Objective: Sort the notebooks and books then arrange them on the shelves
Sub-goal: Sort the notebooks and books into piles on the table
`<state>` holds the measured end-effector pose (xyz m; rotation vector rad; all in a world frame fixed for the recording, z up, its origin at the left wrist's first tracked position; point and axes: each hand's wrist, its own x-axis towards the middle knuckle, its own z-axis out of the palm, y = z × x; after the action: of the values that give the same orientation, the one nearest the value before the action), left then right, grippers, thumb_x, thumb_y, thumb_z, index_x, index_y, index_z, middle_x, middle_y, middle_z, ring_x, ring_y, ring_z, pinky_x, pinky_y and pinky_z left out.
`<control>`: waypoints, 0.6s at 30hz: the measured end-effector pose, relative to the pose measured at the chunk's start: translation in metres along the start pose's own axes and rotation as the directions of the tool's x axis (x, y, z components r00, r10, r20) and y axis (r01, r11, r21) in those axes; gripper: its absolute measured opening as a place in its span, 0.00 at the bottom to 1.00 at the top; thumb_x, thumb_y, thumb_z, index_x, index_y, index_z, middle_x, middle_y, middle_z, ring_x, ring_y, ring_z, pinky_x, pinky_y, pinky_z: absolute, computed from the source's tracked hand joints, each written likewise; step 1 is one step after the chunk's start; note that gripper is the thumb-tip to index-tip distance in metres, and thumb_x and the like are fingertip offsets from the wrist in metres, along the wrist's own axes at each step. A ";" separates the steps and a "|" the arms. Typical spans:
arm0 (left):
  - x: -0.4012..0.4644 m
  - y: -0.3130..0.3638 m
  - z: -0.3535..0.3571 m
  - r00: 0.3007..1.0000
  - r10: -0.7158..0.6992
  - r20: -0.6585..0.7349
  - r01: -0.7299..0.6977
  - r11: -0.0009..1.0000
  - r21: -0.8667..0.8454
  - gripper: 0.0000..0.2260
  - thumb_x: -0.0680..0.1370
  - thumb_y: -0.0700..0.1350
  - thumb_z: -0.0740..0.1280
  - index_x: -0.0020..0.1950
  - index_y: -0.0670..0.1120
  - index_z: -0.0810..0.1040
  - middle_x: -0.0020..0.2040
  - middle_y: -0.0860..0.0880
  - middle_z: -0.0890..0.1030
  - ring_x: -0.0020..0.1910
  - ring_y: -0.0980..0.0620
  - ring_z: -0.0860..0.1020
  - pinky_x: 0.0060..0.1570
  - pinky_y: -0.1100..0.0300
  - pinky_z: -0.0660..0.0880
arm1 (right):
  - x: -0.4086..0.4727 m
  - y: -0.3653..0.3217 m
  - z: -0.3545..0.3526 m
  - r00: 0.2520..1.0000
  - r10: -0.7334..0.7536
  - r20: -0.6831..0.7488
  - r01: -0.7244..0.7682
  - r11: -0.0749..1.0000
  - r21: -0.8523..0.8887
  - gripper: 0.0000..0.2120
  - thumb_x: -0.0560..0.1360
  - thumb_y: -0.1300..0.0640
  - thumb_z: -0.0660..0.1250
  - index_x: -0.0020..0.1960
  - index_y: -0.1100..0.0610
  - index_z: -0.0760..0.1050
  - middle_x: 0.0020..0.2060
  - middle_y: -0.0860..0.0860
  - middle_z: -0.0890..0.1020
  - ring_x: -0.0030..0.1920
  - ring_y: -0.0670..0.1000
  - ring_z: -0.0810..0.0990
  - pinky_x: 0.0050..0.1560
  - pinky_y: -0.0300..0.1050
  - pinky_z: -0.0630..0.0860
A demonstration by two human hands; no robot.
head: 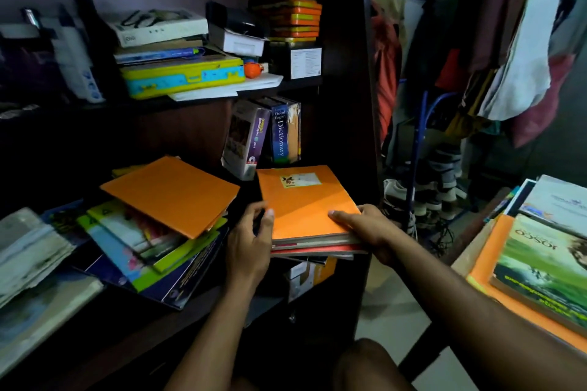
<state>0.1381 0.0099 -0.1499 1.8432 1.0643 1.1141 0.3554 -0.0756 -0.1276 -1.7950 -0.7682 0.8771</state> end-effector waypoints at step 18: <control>-0.001 0.004 0.000 0.986 -0.090 0.141 0.099 0.994 -0.053 0.49 0.65 0.82 0.55 0.82 0.61 0.50 0.79 0.51 0.64 0.74 0.45 0.67 0.68 0.44 0.69 | -0.049 -0.018 0.001 0.879 -0.473 -0.065 0.477 0.868 0.136 0.25 0.73 0.49 0.76 0.64 0.47 0.67 0.61 0.47 0.80 0.58 0.49 0.82 0.57 0.54 0.82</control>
<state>0.1391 0.0071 -0.1471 1.7767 1.0160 0.9386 0.3262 -0.1084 -0.0998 -1.3920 -1.0413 0.5588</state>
